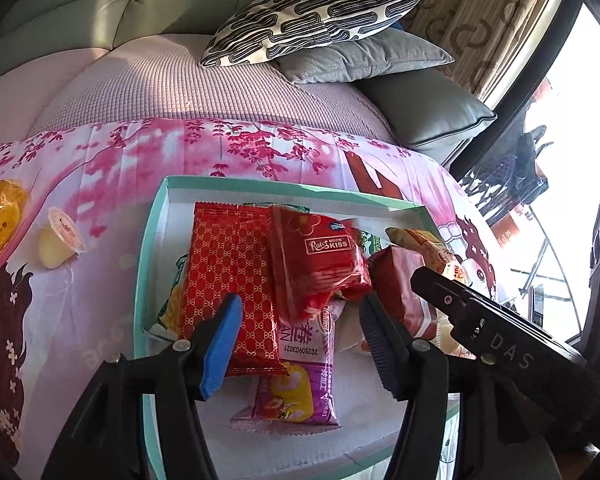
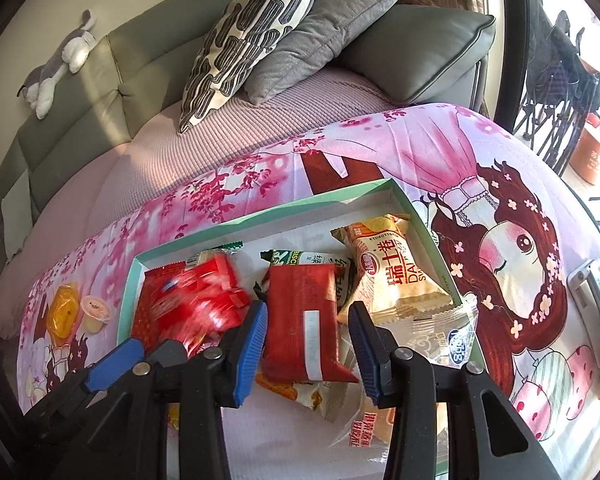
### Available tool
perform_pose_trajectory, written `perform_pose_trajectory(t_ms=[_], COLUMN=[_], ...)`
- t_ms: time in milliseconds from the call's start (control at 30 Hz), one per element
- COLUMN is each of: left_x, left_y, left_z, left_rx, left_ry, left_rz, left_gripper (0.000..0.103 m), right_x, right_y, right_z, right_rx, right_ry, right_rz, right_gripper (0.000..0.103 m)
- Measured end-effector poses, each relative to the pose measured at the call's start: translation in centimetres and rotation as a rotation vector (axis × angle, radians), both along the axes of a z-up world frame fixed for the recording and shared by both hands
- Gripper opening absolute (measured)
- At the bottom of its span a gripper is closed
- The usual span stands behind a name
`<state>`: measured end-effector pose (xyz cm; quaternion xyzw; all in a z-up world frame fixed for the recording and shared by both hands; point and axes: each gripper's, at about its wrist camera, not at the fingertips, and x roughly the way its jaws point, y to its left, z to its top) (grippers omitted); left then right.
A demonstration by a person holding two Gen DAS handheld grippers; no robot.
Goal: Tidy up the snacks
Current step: 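Lower both snacks into the box and open both tools, then move both open tools back to the yellow cake pack and pudding cup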
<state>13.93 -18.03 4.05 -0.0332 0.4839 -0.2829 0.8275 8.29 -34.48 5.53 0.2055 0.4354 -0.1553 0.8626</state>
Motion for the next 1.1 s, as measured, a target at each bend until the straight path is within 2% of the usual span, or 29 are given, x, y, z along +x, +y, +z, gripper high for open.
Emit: perform_pose_trajectory(t_ms=[467,700,1100], left_x=[-0.4,0.6,2.7], left_y=[0.8,3.2,8.3], left_z=[1.3,1.3,0.8], left_rx=[0.014,0.032,0.073], left_ry=[-0.010,-0.012,-0.004], left_rz=[0.007,0.095,0.265], left_gripper=[0.062,0.062,0.062], right_x=[-0.2,0.0,0.9], right_y=[0.3,0.5,3.3], right_z=[0.9,0.8,1.1], right_rx=[-0.005,-0.004,-0.007], right_ry=[-0.022,-0.018,-0.026], right_rz=[0.005,0.015,0.098], right_gripper=[0.046,0.046,0.045])
